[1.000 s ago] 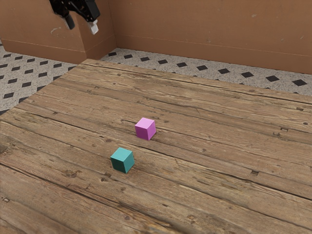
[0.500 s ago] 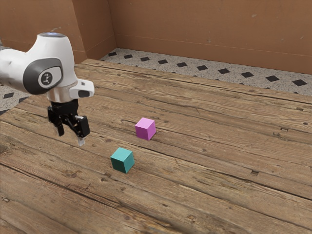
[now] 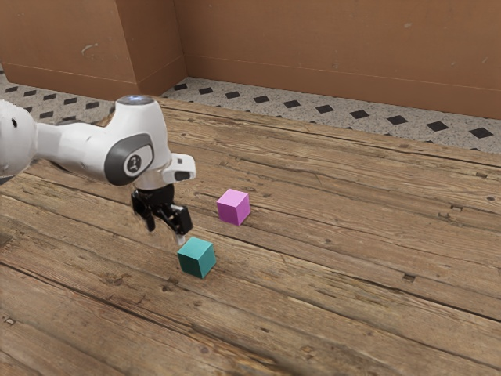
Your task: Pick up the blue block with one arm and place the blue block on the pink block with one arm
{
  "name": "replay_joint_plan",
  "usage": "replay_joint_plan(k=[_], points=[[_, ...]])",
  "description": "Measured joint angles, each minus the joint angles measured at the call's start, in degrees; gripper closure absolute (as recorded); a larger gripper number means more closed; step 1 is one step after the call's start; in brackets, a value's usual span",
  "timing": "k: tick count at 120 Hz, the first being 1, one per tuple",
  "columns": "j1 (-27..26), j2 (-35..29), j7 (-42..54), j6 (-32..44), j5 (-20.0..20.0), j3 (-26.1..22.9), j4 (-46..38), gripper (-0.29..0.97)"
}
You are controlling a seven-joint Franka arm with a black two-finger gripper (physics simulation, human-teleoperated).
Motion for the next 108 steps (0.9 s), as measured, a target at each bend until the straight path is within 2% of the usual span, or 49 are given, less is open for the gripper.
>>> replay_joint_plan(k=[27, 60, 108], points=[[-1.4, 4.8, -0.3, 0.6, -1.9, 1.0, 6.2, 0.0], [-1.9, 10.1, -1.1, 0.9, -3.4, 1.5, 8.1, 0.0], [-2.3, 10.9, -1.8, 1.3, -3.6, 1.5, 7.2, 0.0]])
